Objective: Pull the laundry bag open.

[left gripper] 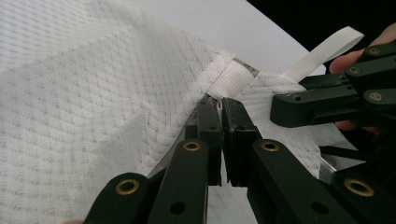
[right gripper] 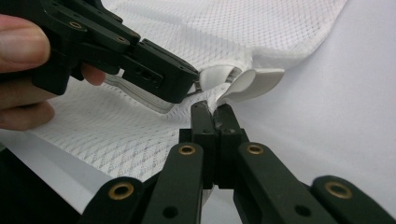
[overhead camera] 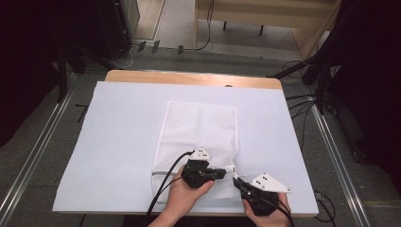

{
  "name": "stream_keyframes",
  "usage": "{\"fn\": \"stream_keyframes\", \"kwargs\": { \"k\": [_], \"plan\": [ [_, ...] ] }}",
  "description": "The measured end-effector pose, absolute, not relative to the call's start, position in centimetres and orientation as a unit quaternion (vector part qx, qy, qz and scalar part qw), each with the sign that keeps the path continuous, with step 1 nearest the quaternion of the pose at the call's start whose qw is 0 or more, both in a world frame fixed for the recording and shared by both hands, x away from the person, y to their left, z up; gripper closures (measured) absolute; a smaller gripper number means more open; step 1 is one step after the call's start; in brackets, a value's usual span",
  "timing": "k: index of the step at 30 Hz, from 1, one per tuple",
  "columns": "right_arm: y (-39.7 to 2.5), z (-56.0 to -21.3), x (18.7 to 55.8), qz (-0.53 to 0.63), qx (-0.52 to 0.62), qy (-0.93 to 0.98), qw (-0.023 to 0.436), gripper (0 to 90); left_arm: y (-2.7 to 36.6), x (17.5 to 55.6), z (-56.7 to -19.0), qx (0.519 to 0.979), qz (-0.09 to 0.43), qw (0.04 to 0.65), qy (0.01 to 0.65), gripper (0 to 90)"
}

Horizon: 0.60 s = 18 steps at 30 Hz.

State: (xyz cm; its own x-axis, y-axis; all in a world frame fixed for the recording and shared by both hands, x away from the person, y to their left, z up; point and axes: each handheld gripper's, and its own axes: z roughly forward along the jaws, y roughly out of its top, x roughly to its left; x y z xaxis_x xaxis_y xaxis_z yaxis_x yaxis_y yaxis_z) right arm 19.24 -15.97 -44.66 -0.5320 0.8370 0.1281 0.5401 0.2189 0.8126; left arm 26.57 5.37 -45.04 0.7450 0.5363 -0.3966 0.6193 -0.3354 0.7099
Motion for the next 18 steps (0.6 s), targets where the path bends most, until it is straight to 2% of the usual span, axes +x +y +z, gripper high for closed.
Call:
{"fn": "stream_keyframes", "kwargs": {
  "k": [18],
  "plan": [
    [-15.3, -44.7, 18.9, 0.412, 0.442, 0.775, 0.185, 90.0, 7.1, 26.6, -45.9, 0.826, -0.052, 0.429, 0.361, 87.3]
  ]
}}
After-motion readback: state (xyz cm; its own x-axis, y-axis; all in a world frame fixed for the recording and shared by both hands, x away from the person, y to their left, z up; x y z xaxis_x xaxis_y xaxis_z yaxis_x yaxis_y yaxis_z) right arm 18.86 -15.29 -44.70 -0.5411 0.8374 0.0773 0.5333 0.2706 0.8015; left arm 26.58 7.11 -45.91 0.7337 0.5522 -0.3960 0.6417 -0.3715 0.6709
